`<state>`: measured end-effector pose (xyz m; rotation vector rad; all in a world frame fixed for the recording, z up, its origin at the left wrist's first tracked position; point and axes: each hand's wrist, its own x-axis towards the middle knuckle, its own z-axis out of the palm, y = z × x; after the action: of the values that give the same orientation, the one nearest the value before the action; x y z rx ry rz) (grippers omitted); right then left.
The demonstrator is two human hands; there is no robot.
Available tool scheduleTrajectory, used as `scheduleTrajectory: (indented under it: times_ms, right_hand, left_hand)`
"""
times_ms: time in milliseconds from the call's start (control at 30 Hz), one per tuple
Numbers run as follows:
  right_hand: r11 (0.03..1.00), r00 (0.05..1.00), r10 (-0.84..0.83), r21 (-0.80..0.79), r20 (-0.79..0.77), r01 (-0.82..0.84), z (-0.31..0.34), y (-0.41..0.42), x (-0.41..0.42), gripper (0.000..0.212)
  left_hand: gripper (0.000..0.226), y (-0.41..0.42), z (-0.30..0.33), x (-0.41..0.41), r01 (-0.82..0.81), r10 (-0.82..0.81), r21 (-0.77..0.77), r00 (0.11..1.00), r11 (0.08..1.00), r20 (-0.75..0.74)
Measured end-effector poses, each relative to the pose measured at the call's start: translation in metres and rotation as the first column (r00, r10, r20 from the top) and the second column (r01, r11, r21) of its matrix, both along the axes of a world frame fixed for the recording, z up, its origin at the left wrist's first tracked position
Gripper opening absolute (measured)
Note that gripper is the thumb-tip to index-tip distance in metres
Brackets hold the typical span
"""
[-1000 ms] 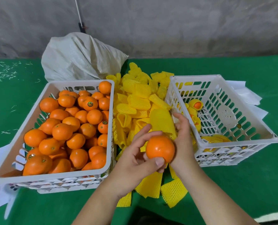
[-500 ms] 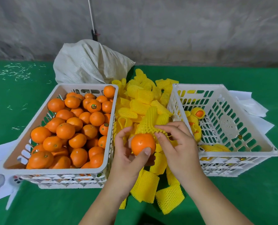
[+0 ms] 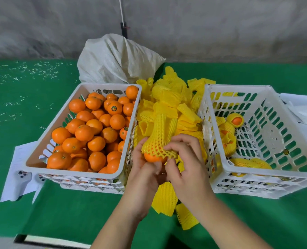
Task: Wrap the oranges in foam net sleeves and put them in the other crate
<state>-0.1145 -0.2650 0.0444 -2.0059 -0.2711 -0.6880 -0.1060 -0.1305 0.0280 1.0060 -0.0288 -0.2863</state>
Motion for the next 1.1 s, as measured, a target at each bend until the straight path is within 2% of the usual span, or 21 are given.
scheduleTrajectory:
  times_ms: [67, 167, 267, 367, 433, 533, 633, 733, 833, 933, 1033, 1100]
  right_hand:
    - [1.0, 1.0, 0.022, 0.015, -0.013, -0.022, 0.002, 0.0, 0.003, 0.025]
    - [0.999, 0.999, -0.04, -0.009, -0.026, 0.04, 0.004, 0.002, 0.013, 0.028]
    - [0.994, 0.994, -0.104, -0.021, 0.027, 0.104, 0.008, 0.01, 0.024, 0.023]
    - [0.997, 0.998, -0.009, -0.08, 0.059, 0.014, 0.005, 0.029, 0.025, 0.022]
    - [0.996, 1.0, -0.004, -0.088, 0.012, 0.005, 0.002, 0.043, 0.028, 0.026]
    - [0.994, 0.989, -0.098, 0.028, -0.113, 0.102, 0.003, 0.05, 0.041, 0.043]
    - [0.993, 0.988, -0.053, 0.1, -0.146, 0.068, 0.001, 0.041, 0.045, 0.052]
    - [0.994, 0.989, -0.037, 0.098, -0.142, 0.051, 0.001, 0.027, 0.044, 0.05]
    - [0.997, 0.992, -0.069, 0.026, -0.102, 0.072, -0.001, 0.021, 0.041, 0.046]
    - [0.992, 0.99, -0.127, -0.021, -0.056, 0.126, -0.004, 0.017, 0.035, 0.04]
    - [0.99, 0.992, -0.123, -0.065, -0.001, 0.123, -0.012, 0.017, 0.028, 0.03]
    - [0.994, 0.996, -0.088, -0.063, -0.013, 0.087, -0.018, 0.022, 0.025, 0.025]
  left_hand:
    - [0.078, 0.012, 0.002, 0.005, 0.029, -0.04, 0.119, 0.995, 0.992, 0.095]
    - [0.073, 0.026, 0.004, 0.018, -0.042, -0.028, 0.326, 0.977, 0.944, 0.209]
    - [0.064, 0.034, 0.009, 0.035, -0.149, 0.037, 0.4, 0.961, 0.904, 0.274]
    - [0.062, 0.038, 0.008, 0.049, -0.3, 0.216, 0.39, 0.945, 0.87, 0.245]
    - [0.061, 0.04, 0.005, 0.055, -0.305, 0.262, 0.334, 0.95, 0.892, 0.17]
    - [0.059, 0.039, 0.0, 0.062, -0.198, 0.182, 0.246, 0.979, 0.949, 0.089]
    - [0.073, 0.044, 0.001, 0.066, -0.019, -0.005, 0.179, 0.991, 0.984, 0.134]
    - [0.09, 0.051, 0.001, 0.067, 0.02, -0.142, 0.376, 0.944, 0.926, 0.299]
    - [0.079, 0.051, 0.001, 0.065, -0.083, -0.185, 0.545, 0.889, 0.835, 0.418]
    - [0.069, 0.048, 0.001, 0.056, -0.186, -0.106, 0.566, 0.89, 0.803, 0.443]
    - [0.07, 0.041, -0.005, 0.047, -0.274, 0.095, 0.434, 0.916, 0.858, 0.39]
    - [0.071, 0.037, -0.009, 0.043, -0.317, 0.159, 0.411, 0.914, 0.855, 0.373]
